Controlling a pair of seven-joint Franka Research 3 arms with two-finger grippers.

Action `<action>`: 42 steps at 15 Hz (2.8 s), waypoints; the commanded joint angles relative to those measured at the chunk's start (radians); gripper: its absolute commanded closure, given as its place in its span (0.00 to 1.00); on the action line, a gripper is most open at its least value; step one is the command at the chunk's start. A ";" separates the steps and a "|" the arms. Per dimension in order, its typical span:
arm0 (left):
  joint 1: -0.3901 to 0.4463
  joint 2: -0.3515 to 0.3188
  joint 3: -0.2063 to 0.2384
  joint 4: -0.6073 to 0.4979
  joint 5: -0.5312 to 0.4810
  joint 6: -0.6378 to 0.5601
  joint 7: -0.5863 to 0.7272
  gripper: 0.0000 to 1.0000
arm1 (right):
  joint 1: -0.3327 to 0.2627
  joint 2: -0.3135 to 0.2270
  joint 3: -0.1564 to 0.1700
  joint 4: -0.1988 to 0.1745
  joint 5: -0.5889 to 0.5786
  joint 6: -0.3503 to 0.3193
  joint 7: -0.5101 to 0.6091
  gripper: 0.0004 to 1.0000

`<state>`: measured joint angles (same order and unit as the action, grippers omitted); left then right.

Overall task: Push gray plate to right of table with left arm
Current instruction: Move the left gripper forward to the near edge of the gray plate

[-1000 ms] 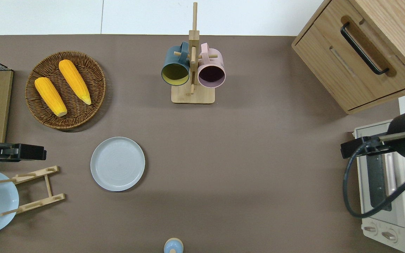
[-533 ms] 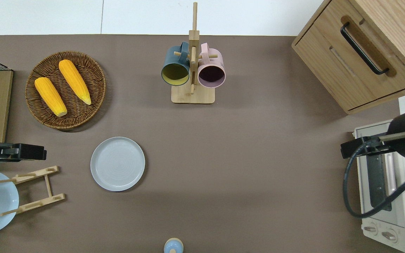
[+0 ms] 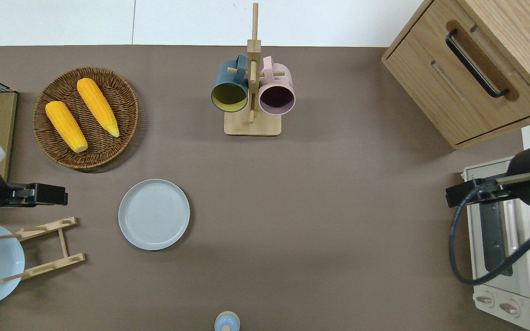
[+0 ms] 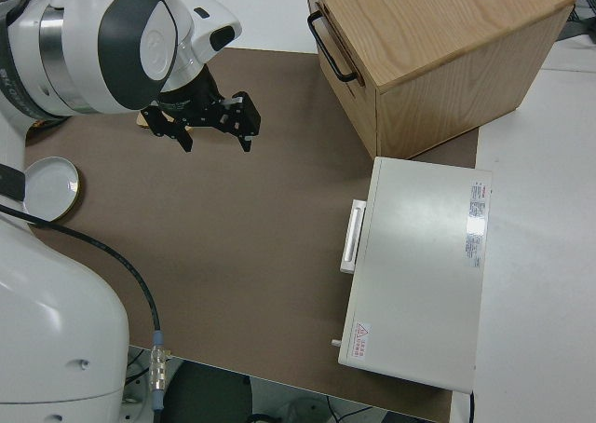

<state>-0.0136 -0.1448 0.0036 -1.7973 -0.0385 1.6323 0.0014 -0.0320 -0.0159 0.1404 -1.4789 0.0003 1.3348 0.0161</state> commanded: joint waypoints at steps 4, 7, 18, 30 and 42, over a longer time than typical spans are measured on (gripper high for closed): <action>-0.009 -0.064 -0.019 -0.149 0.002 0.104 -0.037 0.01 | -0.020 -0.002 0.016 0.009 0.004 -0.016 0.012 0.02; -0.011 -0.070 -0.021 -0.184 0.002 0.116 -0.015 0.01 | -0.019 -0.002 0.016 0.009 0.004 -0.016 0.012 0.02; -0.020 -0.101 -0.022 -0.427 0.000 0.371 0.045 0.01 | -0.020 -0.002 0.016 0.009 0.004 -0.016 0.012 0.02; -0.020 -0.056 -0.022 -0.590 0.000 0.635 0.032 0.01 | -0.020 -0.002 0.016 0.009 0.004 -0.016 0.012 0.02; -0.037 0.079 -0.022 -0.705 0.000 0.897 0.017 0.01 | -0.019 -0.002 0.016 0.009 0.004 -0.016 0.012 0.02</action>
<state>-0.0377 -0.0762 -0.0276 -2.4654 -0.0384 2.4644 0.0311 -0.0320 -0.0159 0.1404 -1.4789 0.0003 1.3348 0.0161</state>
